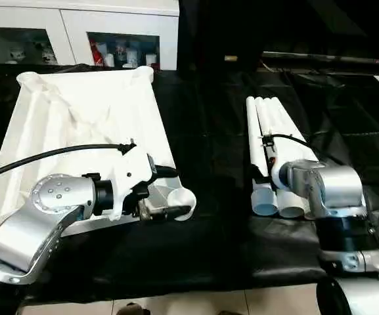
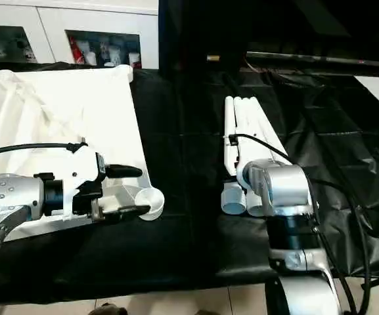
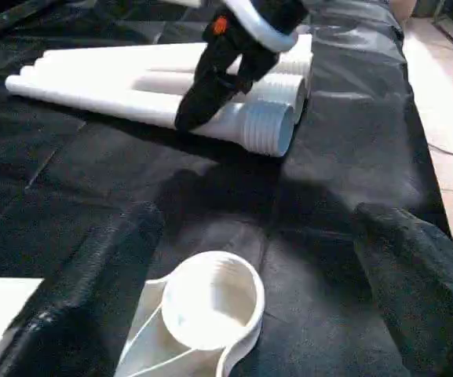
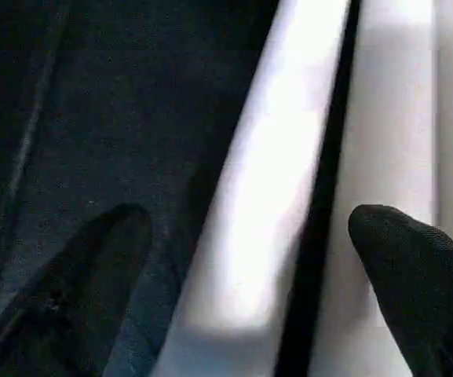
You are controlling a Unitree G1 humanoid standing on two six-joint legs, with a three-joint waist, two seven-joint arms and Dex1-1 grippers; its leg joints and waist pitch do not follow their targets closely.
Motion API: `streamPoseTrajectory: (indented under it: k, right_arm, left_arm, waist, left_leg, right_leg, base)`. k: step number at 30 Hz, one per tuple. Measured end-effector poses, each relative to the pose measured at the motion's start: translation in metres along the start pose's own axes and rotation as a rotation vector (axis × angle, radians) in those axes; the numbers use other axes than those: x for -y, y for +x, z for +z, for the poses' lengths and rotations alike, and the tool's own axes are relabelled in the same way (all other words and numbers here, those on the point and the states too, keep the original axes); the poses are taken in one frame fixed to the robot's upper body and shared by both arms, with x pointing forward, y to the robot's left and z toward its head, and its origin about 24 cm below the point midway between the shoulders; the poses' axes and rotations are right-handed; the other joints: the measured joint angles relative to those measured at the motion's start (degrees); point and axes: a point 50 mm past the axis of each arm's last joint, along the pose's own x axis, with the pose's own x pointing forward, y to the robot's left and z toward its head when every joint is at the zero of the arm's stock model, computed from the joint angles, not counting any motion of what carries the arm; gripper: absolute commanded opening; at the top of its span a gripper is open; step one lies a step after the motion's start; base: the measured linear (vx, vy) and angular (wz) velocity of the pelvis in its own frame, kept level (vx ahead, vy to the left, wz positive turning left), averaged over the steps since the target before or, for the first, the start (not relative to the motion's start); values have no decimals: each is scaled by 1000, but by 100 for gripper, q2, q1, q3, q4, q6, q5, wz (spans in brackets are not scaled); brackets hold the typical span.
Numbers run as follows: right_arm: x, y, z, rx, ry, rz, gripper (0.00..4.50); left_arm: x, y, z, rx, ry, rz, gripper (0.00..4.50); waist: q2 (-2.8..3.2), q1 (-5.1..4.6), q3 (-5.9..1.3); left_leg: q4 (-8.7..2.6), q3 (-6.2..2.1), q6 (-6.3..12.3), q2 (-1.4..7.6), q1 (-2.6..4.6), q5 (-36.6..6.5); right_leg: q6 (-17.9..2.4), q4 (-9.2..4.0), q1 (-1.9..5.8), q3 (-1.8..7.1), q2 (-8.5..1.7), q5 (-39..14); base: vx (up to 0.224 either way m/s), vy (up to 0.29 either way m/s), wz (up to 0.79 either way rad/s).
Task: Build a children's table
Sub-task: Pick table leg
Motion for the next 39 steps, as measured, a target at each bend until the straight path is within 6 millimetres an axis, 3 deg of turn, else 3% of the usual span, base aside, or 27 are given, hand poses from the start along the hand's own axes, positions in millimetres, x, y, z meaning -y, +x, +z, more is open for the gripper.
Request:
streamPoseTrajectory:
  k: [7, 16, 18, 39]
  right_arm:
    - [-5, 6, -1, -21, -4, 35, 450]
    - [-10, 16, -7, -64, -16, 51, 384]
    - [-10, 18, -9, -72, -13, 56, 352]
    - [-12, 25, -12, -85, -26, 58, 211]
  left_arm:
    - [3, 0, 2, 3, -3, -8, 446]
    - [9, 4, 1, -4, -11, -21, 450]
    - [10, 4, 2, -3, -9, -18, 450]
    - [11, 7, 2, -14, 1, 19, 450]
  waist:
    - [-40, 3, -5]
    - [-106, 13, -21]
    - [-119, 13, -25]
    - [-146, 35, -43]
  left_leg:
    - [1, 4, 6, 0, 0, 4]
    - [1, 5, 6, 1, -1, 5]
    - [1, 6, 6, 1, -1, 5]
    - [7, 7, -1, 4, 1, 34]
  right_leg:
    - [1, 1, 1, 0, -1, 1]
    - [2, 1, 0, 0, -1, 1]
    - [2, 1, 1, 0, -1, 2]
    - [12, 3, 4, 0, -2, 36]
  base:
    - [0, 0, 0]
    - [0, 0, 0]
    - [0, 0, 0]
    - [0, 0, 0]
